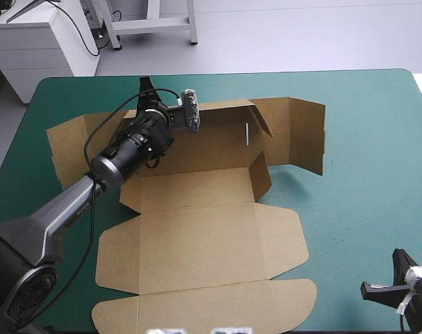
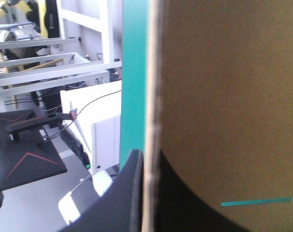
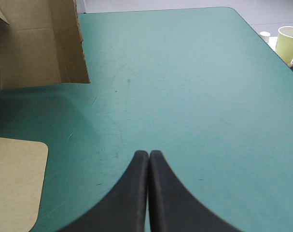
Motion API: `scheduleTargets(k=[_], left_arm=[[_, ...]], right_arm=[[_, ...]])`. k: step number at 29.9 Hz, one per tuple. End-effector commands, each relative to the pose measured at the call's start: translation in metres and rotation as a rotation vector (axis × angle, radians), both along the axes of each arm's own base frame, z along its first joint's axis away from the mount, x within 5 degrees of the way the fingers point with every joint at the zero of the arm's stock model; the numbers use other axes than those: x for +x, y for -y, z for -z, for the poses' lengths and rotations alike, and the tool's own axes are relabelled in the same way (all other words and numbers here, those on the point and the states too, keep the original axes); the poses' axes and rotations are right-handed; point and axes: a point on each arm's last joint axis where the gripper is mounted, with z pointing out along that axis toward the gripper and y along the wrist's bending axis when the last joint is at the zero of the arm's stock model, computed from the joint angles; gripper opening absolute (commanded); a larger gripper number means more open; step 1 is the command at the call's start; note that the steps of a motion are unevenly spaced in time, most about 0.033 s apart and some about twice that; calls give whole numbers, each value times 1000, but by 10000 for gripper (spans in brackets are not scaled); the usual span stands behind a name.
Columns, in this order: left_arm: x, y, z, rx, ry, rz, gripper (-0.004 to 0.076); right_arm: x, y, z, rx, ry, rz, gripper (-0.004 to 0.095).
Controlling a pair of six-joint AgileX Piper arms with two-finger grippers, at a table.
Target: Fold the box
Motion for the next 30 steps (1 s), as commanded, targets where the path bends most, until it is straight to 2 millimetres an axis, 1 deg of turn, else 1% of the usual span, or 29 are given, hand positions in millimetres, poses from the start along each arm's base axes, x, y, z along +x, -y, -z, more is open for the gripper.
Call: scheduleTargets(k=[1,4,7,9,12,15,17,19,25,27,30], left_arm=[[-20,2,-36,-45,203,29,-8],[-37,10,-31,-70,246,85,-8],[-55,11,-21,-67,287,103,-8],[-68,10,-14,-35,328,134,-8],[-86,15,3,17,371,206,-8],[-99,18,18,60,417,229,-8],[-104,18,26,62,448,217,-8],[-107,18,34,57,440,219,-8],[-106,17,44,89,422,204,-8],[-105,18,47,97,416,205,-8],[-104,20,50,126,408,220,-8]], right_arm=[[-5,0,-14,-15,121,6,-14],[-5,0,-14,-15,121,6,-14],[-5,0,-14,-15,121,6,-14],[-5,0,-14,-15,121,6,-14],[-5,0,-14,-15,121,6,-14],[-5,0,-14,-15,121,6,-14],[-5,0,-14,-15,121,6,-14],[-5,0,-14,-15,121,6,-14],[-4,0,-13,-15,110,7,-14],[-2,0,-14,-3,54,8,-14],[4,-3,-25,48,-78,-5,-14]])
